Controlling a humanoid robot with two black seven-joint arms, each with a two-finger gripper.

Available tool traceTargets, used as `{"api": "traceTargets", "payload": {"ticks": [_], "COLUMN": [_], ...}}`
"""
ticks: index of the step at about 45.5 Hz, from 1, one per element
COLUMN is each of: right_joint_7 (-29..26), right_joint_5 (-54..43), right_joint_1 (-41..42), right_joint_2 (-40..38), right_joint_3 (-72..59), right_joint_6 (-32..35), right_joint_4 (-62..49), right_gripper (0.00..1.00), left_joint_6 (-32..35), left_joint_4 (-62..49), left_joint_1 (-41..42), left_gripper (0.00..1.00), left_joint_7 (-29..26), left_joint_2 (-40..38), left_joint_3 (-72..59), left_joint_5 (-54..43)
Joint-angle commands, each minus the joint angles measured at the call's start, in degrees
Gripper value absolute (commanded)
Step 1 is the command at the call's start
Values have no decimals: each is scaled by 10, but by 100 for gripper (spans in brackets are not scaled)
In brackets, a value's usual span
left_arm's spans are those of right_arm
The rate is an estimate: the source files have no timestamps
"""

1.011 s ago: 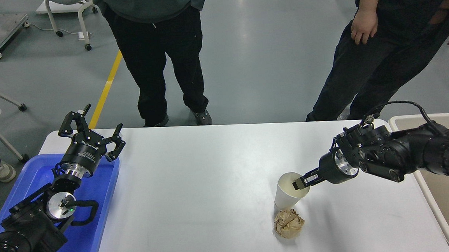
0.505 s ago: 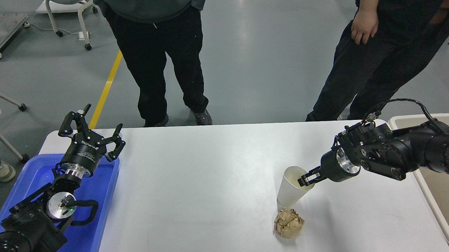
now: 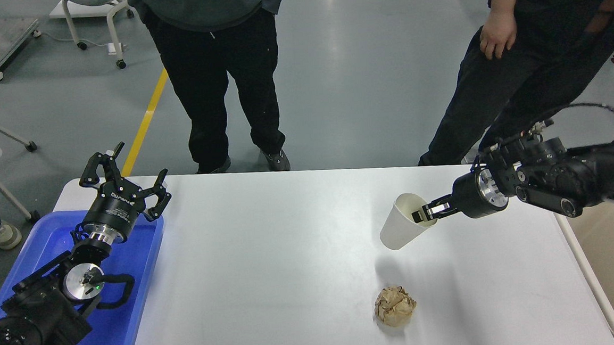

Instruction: Dispose of the paper cup in the dustbin

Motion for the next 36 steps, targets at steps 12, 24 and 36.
{"api": "traceTargets", "payload": {"ticks": [12, 24, 36], "right_joint_7": [9, 9, 9], "right_joint_5": [1, 1, 34], "right_joint_1": [95, 92, 49], "right_joint_2": [-128, -129, -157], "right_joint_3": [94, 102, 108], "right_joint_6": [87, 95, 97], "right_joint_4": [66, 52, -20], "right_gripper": [0, 0, 0], "left_joint_6": [-1, 0, -1], "left_joint_4": [0, 0, 0], "left_joint_1": [0, 0, 0], "left_gripper": [100, 100, 100], "left_joint_7": [0, 0, 0], "left_joint_2": [0, 0, 0], "left_joint_3": [0, 0, 0], "left_joint_5": [0, -1, 0]}}
